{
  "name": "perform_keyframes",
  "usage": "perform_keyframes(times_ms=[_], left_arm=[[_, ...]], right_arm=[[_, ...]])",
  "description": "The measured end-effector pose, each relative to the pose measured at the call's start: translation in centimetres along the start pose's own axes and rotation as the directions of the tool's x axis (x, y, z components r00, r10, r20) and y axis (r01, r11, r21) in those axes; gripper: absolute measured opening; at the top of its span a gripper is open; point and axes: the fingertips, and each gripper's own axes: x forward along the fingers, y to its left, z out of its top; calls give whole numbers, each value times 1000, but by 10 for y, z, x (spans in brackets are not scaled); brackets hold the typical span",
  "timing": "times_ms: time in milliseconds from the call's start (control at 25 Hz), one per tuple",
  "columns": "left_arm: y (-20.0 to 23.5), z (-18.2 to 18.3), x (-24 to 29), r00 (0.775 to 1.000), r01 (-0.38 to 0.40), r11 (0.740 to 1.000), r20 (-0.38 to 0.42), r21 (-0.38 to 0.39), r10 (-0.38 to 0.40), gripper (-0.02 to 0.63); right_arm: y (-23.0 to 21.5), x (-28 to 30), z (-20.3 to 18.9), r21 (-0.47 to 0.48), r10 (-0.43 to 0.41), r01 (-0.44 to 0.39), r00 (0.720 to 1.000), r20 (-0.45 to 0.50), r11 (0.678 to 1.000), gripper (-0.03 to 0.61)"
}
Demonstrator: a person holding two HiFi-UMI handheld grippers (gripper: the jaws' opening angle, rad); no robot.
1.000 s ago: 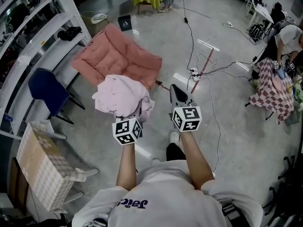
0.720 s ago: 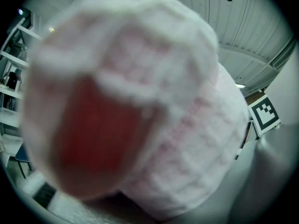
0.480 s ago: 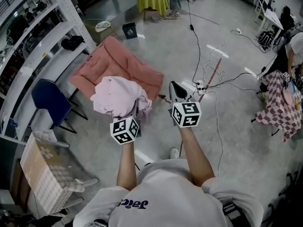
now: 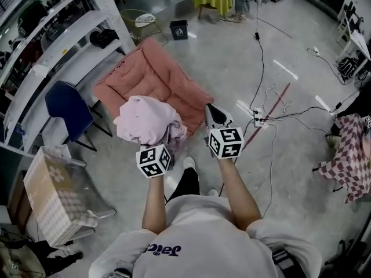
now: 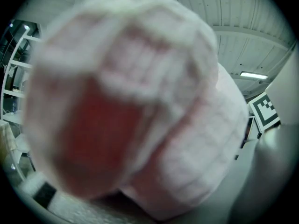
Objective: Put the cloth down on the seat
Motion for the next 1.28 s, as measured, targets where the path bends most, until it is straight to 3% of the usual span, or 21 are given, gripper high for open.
perform_keyframes(times_ms=[400, 720, 1080, 1280], left_arm=[[71, 3, 123, 998, -63, 995, -14, -81, 62, 295], [124, -9, 199, 996, -49, 992, -78, -118, 40, 295], [165, -64, 253, 977, -98, 978, -205, -185, 59, 295], [175, -109, 287, 947, -118, 971, -319, -208, 47, 296]], right_arm=[[14, 163, -10, -66, 129, -136, 985, -112, 988, 12], [31, 278, -26, -63, 140, -153, 974, -180, 986, 12], [14, 338, -75, -45, 139, -159, 945, -296, 986, 12], [-3, 375, -107, -57, 143, -176, 918, -370, 983, 12]])
